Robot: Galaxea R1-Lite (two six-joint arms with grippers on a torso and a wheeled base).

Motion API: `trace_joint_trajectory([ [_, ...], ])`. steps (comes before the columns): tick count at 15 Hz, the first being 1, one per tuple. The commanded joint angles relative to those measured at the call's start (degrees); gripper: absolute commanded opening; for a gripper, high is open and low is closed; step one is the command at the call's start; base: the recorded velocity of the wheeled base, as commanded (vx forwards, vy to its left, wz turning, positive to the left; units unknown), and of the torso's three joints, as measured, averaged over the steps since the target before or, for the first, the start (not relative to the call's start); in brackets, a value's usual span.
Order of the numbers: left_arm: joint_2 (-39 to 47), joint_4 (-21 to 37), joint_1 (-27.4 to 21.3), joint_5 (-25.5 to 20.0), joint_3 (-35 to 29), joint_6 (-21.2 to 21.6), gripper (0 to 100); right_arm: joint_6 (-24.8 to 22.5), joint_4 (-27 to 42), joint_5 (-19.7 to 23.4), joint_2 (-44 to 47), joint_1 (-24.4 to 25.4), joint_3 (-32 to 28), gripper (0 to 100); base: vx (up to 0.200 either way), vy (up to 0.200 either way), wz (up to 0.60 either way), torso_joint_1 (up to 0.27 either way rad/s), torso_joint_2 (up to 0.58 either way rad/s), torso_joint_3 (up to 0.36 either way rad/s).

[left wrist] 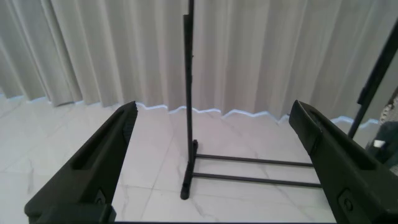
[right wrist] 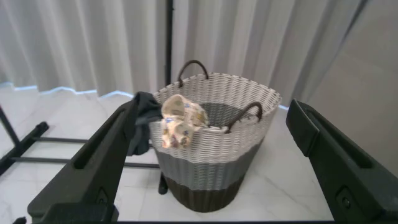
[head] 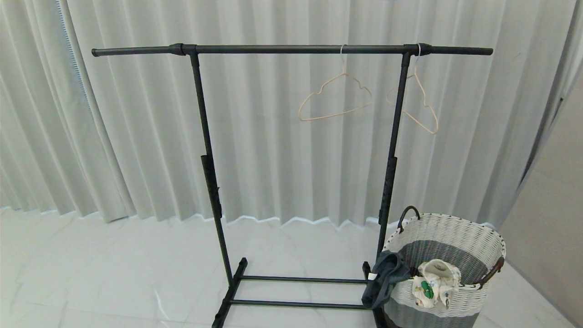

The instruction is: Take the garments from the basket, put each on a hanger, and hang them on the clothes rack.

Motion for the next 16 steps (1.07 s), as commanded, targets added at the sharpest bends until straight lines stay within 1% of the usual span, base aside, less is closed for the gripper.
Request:
trace_joint_trajectory([
  [1,0.0,0.0,0.0,0.1,0.0,0.0,100,-0.2,0.0,0.1,0.0,0.0,0.0,100,0.000,0.000,0.00,0.000,0.00,0.000],
  [3,0.1,0.0,0.0,0.1,0.0,0.1,100,-1.9,0.0,0.2,0.0,0.0,0.0,100,0.000,0.000,0.00,0.000,0.00,0.000],
  [5,0.0,0.0,0.0,0.1,0.0,0.1,100,-1.9,0.0,0.2,0.0,0.0,0.0,100,0.000,0.000,0.00,0.000,0.00,0.000],
  [7,0.0,0.0,0.0,0.1,0.0,0.0,100,-1.5,0.0,0.1,0.0,0.0,0.0,100,0.200,0.000,0.00,0.002,0.01,0.005],
  [9,0.0,0.0,0.0,0.1,0.0,-0.3,100,0.1,0.0,0.0,0.0,0.0,0.0,100,0.200,0.000,0.00,0.000,0.00,0.007],
  [11,0.0,0.0,0.0,0.2,0.0,-1.8,100,0.1,0.0,0.1,0.0,0.0,0.0,100,0.200,0.000,0.00,0.002,0.00,0.000],
  [14,0.1,0.0,0.0,0.2,0.0,-1.8,100,0.1,0.0,0.0,0.0,-0.1,0.0,100,0.200,0.000,0.00,-0.001,0.00,-0.001],
  [16,0.0,0.0,0.0,0.3,0.0,-1.9,100,-0.9,0.0,0.1,0.0,0.0,0.0,100,0.200,0.000,0.00,0.005,0.00,0.005],
])
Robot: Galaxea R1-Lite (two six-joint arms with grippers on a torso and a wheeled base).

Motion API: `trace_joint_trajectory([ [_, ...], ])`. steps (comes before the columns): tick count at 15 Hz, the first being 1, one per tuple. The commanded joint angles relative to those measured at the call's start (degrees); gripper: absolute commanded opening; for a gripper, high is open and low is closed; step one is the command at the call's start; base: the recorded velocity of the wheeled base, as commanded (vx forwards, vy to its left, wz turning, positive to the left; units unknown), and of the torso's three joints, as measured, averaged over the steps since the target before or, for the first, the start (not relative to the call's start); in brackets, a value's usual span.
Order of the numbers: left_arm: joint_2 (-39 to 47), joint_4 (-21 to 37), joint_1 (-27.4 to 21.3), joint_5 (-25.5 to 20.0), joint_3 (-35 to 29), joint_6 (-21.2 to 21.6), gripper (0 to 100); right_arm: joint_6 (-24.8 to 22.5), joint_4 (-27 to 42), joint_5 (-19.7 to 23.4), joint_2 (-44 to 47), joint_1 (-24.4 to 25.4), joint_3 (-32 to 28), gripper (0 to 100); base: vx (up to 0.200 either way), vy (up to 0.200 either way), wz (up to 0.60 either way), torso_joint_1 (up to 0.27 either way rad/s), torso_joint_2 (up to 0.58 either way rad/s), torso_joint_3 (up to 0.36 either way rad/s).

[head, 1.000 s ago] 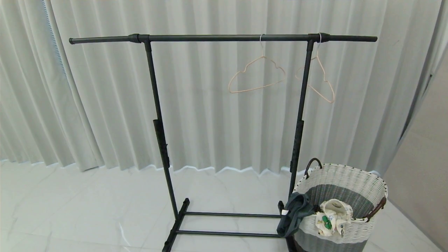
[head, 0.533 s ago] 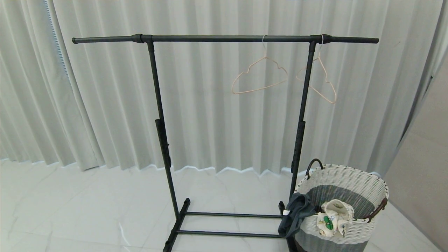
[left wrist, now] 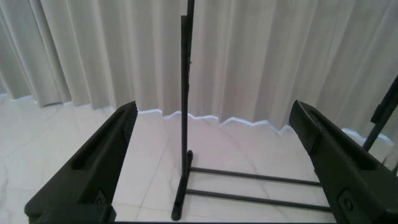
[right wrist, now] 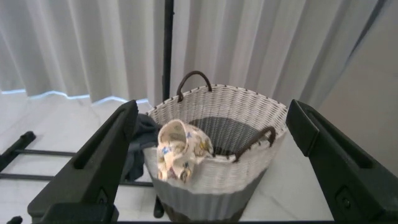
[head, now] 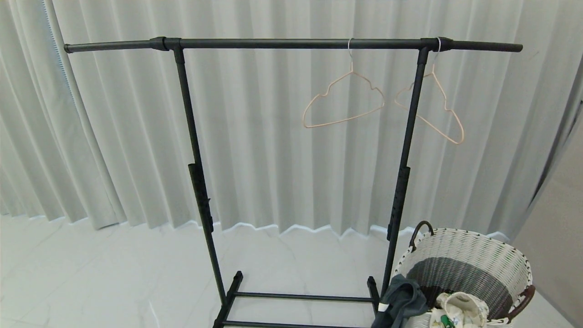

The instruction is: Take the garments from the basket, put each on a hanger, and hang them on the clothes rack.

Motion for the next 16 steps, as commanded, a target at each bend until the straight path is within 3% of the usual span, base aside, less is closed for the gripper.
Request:
trace_joint_trajectory([
  [1,0.1,0.0,0.0,0.0,0.0,0.0,100,-0.1,0.0,0.0,0.0,0.0,0.0,100,0.200,0.000,0.00,0.007,0.00,0.002],
  [4,0.0,0.0,0.0,0.0,0.0,0.0,100,0.0,0.0,0.0,0.0,0.0,0.0,100,0.200,0.000,0.00,0.004,0.00,0.001],
  [9,0.0,0.0,0.0,0.0,0.0,-0.2,100,-0.7,-0.2,0.0,0.0,0.0,0.1,100,0.000,0.000,0.00,0.000,0.00,0.000],
  [12,0.0,0.0,0.0,0.0,0.0,-0.2,100,-5.1,-0.8,0.2,0.3,0.0,0.1,100,0.000,0.000,0.00,0.000,0.00,0.000],
  [14,0.0,0.0,0.0,0.1,0.0,-0.7,100,-5.0,-0.8,0.7,0.0,0.1,-0.4,100,0.000,0.000,0.00,0.000,0.00,0.000],
  [15,0.0,0.0,0.0,0.1,0.0,-0.8,100,-1.0,-0.8,4.5,6.3,2.2,-8.3,100,0.000,0.000,0.00,0.000,0.00,0.000],
  [16,0.0,0.0,0.0,0.1,0.0,-0.8,100,0.2,-0.9,4.8,12.2,4.2,-12.1,100,0.000,0.000,0.00,0.000,0.00,0.000],
])
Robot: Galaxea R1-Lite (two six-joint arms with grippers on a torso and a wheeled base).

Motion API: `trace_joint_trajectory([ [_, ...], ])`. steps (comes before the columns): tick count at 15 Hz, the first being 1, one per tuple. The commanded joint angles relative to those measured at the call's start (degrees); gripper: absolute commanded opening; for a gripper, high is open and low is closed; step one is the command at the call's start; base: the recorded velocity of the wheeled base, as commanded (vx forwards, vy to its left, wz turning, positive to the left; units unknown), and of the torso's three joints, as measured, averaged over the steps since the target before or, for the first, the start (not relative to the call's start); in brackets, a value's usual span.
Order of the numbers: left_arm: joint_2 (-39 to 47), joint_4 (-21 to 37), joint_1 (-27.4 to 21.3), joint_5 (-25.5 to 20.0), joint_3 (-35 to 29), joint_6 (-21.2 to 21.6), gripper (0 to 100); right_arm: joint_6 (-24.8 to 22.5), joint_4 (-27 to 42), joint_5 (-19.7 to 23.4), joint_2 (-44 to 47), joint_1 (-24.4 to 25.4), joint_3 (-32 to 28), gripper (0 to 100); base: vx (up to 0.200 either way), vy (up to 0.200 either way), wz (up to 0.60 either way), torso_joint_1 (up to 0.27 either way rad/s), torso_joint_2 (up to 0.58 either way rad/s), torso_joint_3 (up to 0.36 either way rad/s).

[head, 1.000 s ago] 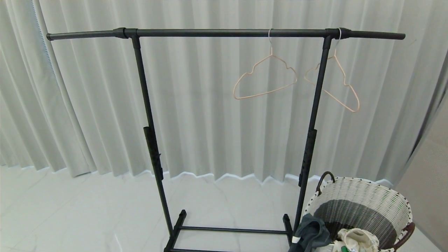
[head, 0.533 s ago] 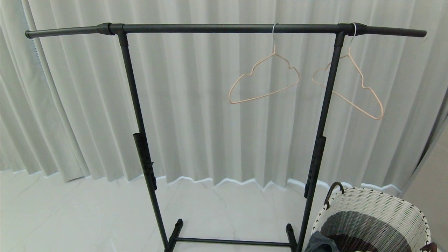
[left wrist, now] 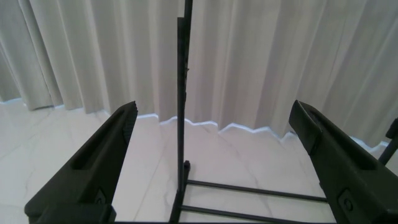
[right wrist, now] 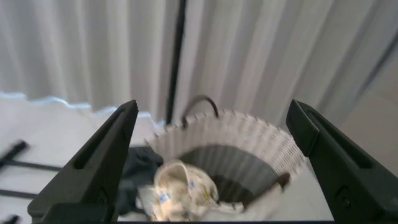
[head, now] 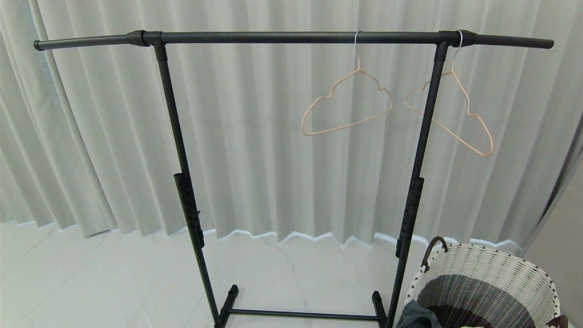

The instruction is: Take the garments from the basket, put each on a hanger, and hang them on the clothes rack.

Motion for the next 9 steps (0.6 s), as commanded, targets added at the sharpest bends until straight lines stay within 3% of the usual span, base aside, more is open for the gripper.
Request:
trace_joint_trajectory([
  [1,0.0,0.0,0.0,0.0,0.0,0.0,100,2.2,0.8,2.1,16.8,5.3,-11.2,100,0.000,0.000,0.00,0.000,0.00,0.000],
  [4,0.0,0.0,0.0,0.0,0.0,0.3,100,-8.1,3.5,0.3,42.3,2.6,-16.3,100,0.000,0.000,0.00,0.000,0.00,0.000],
  [6,0.0,0.0,0.0,0.0,0.0,0.3,100,-21.1,2.7,-2.8,60.0,-2.2,-17.2,100,0.000,0.000,0.00,0.000,0.00,0.000],
  [9,0.0,0.0,0.0,0.0,0.0,0.3,100,-29.0,-0.1,-3.0,73.7,-2.6,-15.6,100,0.000,0.000,0.00,0.000,0.00,0.000],
])
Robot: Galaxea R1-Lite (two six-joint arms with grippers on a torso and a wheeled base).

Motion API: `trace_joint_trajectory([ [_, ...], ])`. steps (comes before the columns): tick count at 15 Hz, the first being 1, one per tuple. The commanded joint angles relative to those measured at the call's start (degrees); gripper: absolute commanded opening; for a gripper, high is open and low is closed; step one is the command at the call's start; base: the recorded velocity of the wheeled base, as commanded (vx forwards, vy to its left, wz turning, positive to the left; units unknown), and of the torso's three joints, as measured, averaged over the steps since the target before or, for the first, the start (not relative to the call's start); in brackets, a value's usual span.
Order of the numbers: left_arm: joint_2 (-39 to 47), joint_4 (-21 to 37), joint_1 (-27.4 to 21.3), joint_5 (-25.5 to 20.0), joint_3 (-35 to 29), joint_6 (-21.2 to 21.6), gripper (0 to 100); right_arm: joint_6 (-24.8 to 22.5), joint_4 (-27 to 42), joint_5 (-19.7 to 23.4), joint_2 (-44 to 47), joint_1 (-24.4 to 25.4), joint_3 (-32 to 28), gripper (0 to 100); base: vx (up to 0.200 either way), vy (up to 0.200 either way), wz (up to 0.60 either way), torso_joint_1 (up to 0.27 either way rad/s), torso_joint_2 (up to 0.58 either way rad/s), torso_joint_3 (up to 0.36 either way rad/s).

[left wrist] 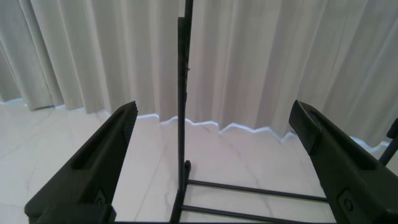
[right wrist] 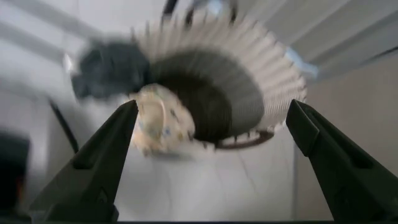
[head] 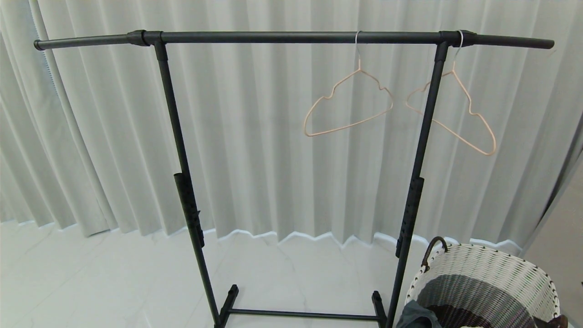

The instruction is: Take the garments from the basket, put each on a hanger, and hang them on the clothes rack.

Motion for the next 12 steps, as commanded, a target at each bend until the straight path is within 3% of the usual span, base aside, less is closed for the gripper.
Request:
trace_joint_trajectory([
  [1,0.0,0.0,0.0,0.0,0.0,0.0,100,-9.4,-3.7,-1.2,27.0,-2.5,-0.5,100,0.000,0.000,0.00,0.000,0.00,0.000],
  [7,0.0,0.0,0.0,0.0,0.0,0.0,100,-13.0,-27.9,-4.7,50.3,-2.5,7.6,100,0.000,0.000,0.00,0.000,0.00,0.000],
  [9,0.0,0.0,0.0,0.0,0.0,0.0,100,-12.8,-28.1,-6.0,53.2,-2.5,6.4,100,0.000,0.000,0.00,0.000,0.00,0.000],
  [12,0.0,0.0,0.0,0.0,0.0,0.0,100,-12.8,-38.1,-6.1,61.2,-2.5,6.0,100,0.000,0.000,0.00,0.000,0.00,0.000],
])
